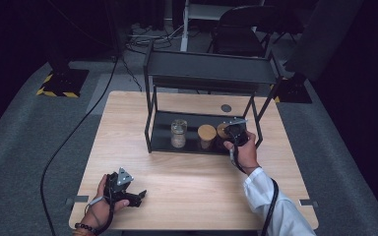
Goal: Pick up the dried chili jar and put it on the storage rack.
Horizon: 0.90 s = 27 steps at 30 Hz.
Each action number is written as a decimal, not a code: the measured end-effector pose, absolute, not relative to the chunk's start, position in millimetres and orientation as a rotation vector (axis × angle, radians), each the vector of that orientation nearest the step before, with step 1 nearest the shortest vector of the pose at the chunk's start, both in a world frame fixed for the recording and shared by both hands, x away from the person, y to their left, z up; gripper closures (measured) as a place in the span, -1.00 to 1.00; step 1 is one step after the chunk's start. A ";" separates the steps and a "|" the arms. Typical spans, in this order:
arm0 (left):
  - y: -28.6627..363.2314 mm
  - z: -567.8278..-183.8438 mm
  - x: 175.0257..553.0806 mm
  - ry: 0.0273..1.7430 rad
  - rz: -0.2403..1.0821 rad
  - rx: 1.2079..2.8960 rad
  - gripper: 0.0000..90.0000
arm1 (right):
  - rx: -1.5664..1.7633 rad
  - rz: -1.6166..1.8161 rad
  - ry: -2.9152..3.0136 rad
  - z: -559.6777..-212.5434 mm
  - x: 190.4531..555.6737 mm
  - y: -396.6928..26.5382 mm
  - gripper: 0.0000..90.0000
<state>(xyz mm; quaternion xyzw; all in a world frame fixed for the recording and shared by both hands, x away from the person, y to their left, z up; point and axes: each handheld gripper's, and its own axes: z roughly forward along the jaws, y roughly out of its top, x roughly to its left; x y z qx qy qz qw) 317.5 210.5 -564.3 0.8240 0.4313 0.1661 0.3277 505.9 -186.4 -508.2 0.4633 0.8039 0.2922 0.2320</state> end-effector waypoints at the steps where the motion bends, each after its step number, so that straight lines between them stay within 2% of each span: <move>1: 210.5 -564.3 317.5 1.129 0.435 2.158 -1.00 | 1.271 0.802 2.210 -508.2 505.9 -186.3 -0.45; 18: 210.5 -564.3 317.5 1.129 0.435 2.158 -1.00 | 1.256 0.761 2.237 -509.3 508.3 -189.1 -0.55; 27: 210.5 -564.3 317.5 1.129 0.435 2.158 -1.00 | 1.235 0.723 2.240 -509.2 509.0 -188.7 -0.68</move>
